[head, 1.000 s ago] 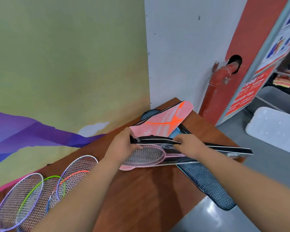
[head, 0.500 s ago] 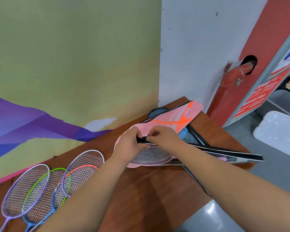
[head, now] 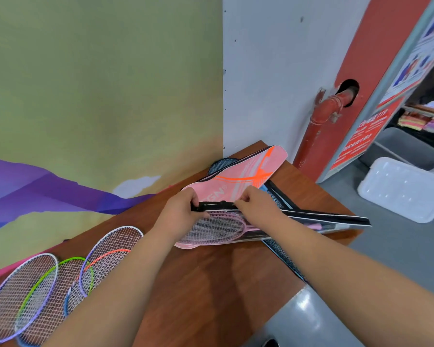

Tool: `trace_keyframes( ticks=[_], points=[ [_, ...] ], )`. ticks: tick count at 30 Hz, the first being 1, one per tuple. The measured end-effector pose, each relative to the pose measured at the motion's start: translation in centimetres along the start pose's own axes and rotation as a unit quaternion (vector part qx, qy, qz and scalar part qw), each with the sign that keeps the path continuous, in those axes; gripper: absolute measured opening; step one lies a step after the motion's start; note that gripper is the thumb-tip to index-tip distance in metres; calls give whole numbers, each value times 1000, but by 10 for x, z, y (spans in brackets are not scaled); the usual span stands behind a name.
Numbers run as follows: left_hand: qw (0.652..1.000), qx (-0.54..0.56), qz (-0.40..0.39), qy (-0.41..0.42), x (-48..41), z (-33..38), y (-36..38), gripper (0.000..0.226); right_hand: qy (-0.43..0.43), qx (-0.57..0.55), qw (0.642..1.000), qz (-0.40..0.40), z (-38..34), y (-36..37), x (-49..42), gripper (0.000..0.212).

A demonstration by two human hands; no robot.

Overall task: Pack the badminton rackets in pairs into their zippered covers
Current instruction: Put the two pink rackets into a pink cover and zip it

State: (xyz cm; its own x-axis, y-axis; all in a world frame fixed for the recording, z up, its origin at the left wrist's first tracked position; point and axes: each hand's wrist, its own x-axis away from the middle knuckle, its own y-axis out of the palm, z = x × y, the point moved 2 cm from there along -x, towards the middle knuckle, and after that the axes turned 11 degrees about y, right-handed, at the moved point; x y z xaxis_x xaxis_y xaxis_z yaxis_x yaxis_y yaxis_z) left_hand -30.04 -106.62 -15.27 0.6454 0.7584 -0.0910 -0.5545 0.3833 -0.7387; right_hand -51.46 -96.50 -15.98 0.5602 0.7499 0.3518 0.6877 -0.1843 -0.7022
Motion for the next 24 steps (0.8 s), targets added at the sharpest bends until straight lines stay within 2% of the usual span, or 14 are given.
trace_keyframes(
  ticks=[5,7,8,10,11,13,17,20,24],
  points=[
    [1000,-5,-16,-10,1,-1,-1,45,33,-20,999,26,35,-22,2,17],
    [998,-55,-31,8,1,1,1,40,27,-28,999,29,40,-24,6,17],
    [991,-124,-23,53,0,6,3,39,23,-36,999,30,41,-24,8,17],
    [953,-249,-22,174,-3,20,13,50,17,-55,998,35,40,-22,10,16],
    [935,-272,-34,227,-5,29,21,53,15,-60,997,38,39,-21,10,16],
    [912,-294,-82,274,-6,53,42,46,17,-59,997,39,39,-19,10,19],
    [904,-339,-148,214,-6,79,79,34,23,-62,997,33,44,-20,12,20],
    [900,-367,-151,183,-8,80,91,30,34,-72,996,36,54,-21,14,22],
    [916,-337,-139,168,-11,74,91,26,47,-71,996,40,71,-19,14,24]
  ],
)
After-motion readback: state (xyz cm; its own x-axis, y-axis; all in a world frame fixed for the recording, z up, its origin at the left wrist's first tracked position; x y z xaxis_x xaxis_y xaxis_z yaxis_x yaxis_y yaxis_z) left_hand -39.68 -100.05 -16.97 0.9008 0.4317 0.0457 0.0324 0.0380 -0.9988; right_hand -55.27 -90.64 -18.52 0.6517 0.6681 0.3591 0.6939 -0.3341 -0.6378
